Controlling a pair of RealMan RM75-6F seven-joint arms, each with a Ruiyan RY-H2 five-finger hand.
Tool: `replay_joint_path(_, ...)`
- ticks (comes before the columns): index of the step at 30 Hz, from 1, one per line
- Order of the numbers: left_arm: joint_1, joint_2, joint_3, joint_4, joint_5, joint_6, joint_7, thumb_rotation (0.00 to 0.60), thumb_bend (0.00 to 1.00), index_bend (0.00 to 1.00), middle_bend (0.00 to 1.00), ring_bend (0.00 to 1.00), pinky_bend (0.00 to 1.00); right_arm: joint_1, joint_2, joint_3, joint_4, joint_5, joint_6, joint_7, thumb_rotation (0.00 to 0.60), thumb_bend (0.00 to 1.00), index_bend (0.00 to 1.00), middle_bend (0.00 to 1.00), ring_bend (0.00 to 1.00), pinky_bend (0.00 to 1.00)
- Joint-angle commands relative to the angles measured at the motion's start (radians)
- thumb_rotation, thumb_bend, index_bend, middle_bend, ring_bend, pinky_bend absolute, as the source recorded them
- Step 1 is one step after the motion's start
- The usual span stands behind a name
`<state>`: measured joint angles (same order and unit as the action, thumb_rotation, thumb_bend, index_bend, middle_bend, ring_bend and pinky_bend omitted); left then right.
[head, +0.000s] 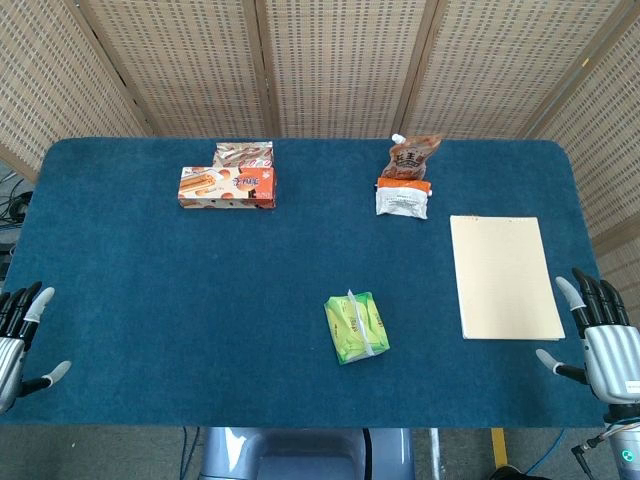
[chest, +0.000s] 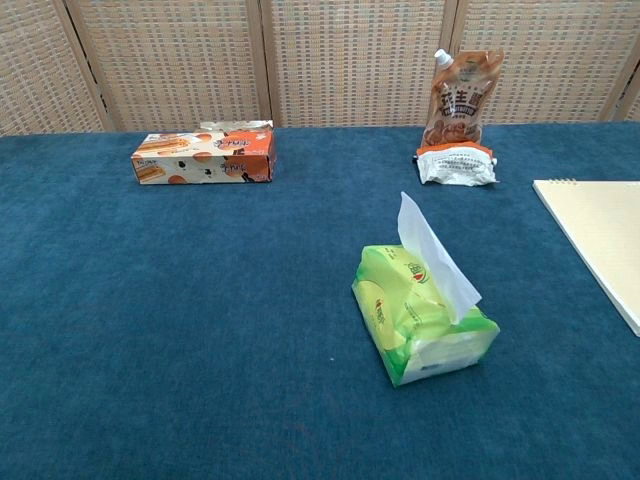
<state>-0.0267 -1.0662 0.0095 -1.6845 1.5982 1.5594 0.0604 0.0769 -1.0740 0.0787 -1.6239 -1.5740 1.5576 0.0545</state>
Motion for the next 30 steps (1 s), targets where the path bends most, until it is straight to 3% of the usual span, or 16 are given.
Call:
replay_joint_path(1,0.0,0.001,0.0,-0.002,-0.001,-0.001,0.001,0.6,0.01,0.0,0.0,0.0,0.0,0.0,0.001,-0.001,-0.001,0.001,-0.003,-0.003,0.6,0.11,0.0,0.0,0.0,0.0)
replay_joint_path(8,0.0,0.002,-0.002,-0.009,-0.004,-0.001,0.001,0.6,0.01,0.0,0.0,0.0,0.0,0.01,-0.002,-0.008,-0.004,-0.01,-0.021,-0.014,0.6,0.11,0.0,0.0,0.0,0.0)
replay_joint_path(12,0.001,0.002,-0.005,-0.01,-0.007,0.003,-0.002,0.6,0.01,0.0,0.0,0.0,0.0,0.046,-0.016,-0.006,0.027,-0.091,-0.016,-0.017,0.6,0.11,0.0,0.0,0.0,0.0)
replay_joint_path(17,-0.009,-0.001,-0.016,-0.011,-0.034,-0.019,0.009,0.6,0.01,0.0,0.0,0.0,0.0,0.178,-0.036,-0.004,0.118,-0.3,-0.054,-0.012,0.6,0.13,0.03,0.0,0.0,0.0)
replay_joint_path(23,-0.018,-0.003,-0.035,-0.02,-0.077,-0.038,0.019,0.6,0.01,0.0,0.0,0.0,0.0,0.357,-0.061,-0.012,0.172,-0.476,-0.187,-0.029,0.6,0.16,0.07,0.0,0.0,0.0)
replay_joint_path(30,-0.033,-0.002,-0.05,-0.022,-0.119,-0.071,0.022,0.6,0.01,0.0,0.0,0.0,0.0,0.479,-0.111,0.001,0.147,-0.525,-0.324,-0.114,0.6,0.16,0.08,0.0,0.0,0.02)
